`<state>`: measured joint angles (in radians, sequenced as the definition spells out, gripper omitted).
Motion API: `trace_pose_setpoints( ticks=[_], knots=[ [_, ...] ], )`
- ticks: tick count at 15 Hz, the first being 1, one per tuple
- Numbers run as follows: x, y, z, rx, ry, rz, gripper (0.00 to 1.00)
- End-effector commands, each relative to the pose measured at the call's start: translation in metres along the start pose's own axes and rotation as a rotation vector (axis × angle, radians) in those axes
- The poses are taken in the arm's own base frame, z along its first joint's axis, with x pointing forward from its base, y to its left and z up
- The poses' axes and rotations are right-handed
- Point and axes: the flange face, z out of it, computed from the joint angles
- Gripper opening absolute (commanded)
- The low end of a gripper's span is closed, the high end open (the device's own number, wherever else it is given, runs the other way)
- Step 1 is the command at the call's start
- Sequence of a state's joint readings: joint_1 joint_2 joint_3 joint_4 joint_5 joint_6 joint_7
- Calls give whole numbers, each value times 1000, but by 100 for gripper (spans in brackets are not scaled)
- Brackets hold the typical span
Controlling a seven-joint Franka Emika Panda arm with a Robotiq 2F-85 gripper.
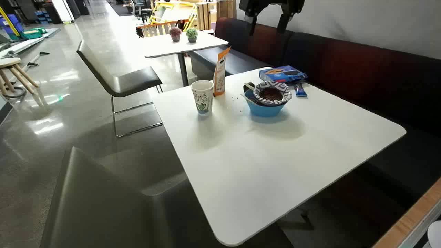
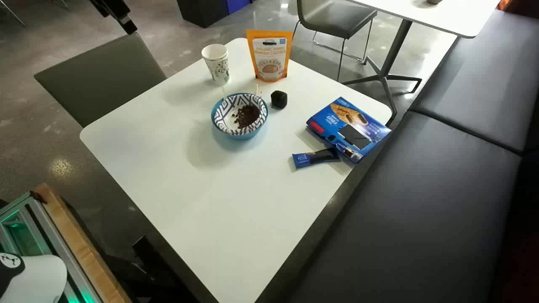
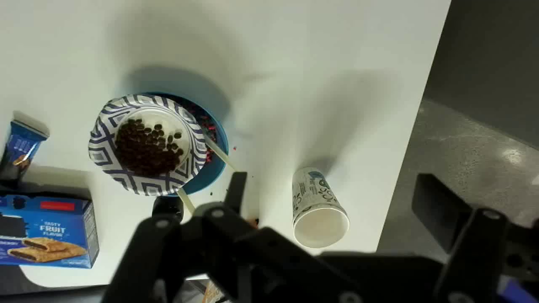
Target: Pick up some of the crumbs on the table and put them inside the blue bowl
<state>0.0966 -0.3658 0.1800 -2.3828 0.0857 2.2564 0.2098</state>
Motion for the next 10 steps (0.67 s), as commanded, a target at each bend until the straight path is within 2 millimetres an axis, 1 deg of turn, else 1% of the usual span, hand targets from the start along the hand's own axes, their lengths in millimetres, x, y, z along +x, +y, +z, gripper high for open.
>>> trace_pose_setpoints(
  ticks=[1,6,8,10],
  knots=[
    [0,0,-1,0,-1,0,100],
    [0,0,-1,0,-1,0,100],
    [11,-1,8,-22,-21,-119,100],
    [21,-2,21,-58,-65,-232,100]
  ],
)
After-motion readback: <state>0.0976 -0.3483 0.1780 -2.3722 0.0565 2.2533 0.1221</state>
